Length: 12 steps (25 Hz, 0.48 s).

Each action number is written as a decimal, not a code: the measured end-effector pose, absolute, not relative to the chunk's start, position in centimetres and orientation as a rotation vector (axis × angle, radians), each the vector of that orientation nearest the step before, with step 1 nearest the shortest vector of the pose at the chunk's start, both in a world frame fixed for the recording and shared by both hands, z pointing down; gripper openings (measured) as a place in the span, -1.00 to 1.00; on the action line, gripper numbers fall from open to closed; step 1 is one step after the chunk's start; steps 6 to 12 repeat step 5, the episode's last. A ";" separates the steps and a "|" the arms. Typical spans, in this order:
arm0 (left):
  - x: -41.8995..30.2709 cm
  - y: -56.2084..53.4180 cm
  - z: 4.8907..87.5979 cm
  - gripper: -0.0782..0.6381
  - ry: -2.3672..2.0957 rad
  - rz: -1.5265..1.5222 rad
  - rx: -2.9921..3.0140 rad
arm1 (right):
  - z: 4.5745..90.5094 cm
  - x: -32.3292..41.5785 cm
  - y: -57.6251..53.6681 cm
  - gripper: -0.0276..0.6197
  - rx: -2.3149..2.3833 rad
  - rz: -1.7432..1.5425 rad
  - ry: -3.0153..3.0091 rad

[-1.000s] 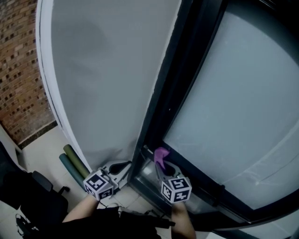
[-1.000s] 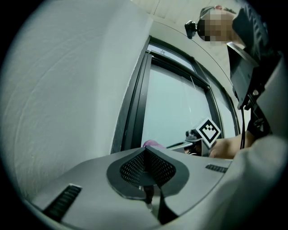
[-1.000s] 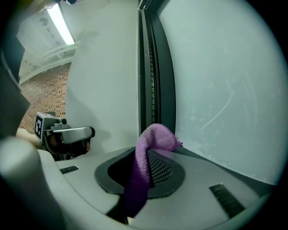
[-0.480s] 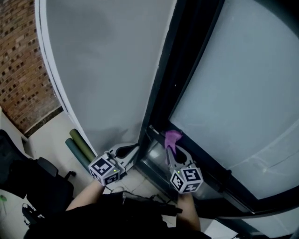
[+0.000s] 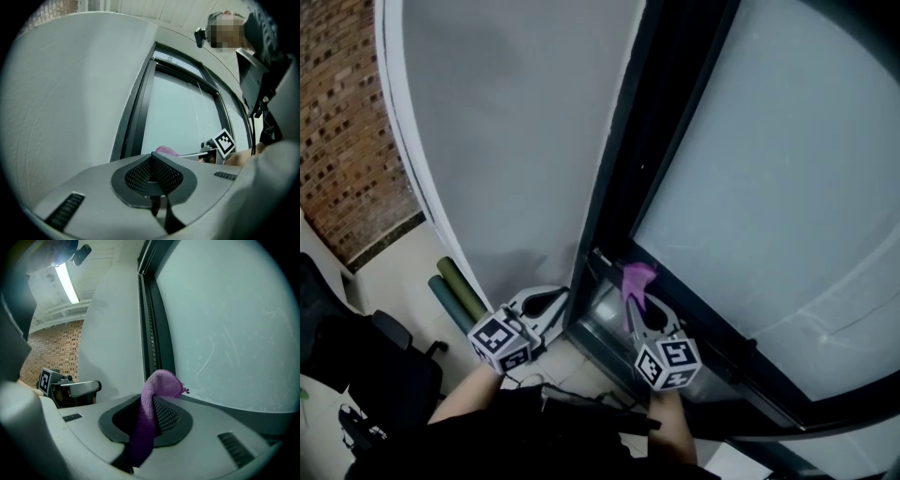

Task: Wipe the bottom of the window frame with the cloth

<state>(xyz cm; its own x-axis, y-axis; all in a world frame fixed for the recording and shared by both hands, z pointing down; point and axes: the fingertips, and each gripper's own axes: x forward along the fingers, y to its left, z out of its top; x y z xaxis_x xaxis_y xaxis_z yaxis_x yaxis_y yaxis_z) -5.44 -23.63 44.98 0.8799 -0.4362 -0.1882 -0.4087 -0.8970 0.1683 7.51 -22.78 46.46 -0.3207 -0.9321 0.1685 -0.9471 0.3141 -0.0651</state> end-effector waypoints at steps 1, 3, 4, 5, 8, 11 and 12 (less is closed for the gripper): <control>-5.5 -23.6 45.3 -0.78 -0.670 -0.325 2.926 | 46.5 7.4 -22.6 -0.70 1.765 0.232 -2.465; -5.7 -23.5 46.0 -0.78 -0.693 -0.288 2.931 | 46.6 7.3 -22.2 -0.70 1.754 0.234 -2.469; -5.7 -23.4 46.2 -0.78 -0.699 -0.279 2.933 | 46.7 7.3 -22.1 -0.70 1.749 0.235 -2.471; -5.7 -23.2 46.3 -0.78 -0.704 -0.272 2.933 | 46.8 7.2 -21.9 -0.70 1.744 0.237 -2.473; -5.7 -23.2 46.3 -0.78 -0.704 -0.272 2.933 | 46.8 7.2 -21.9 -0.70 1.744 0.237 -2.473; -5.7 -23.2 46.3 -0.78 -0.704 -0.272 2.933 | 46.8 7.2 -21.9 -0.70 1.744 0.237 -2.473; -5.7 -23.2 46.3 -0.78 -0.704 -0.272 2.933 | 46.8 7.2 -21.9 -0.70 1.744 0.237 -2.473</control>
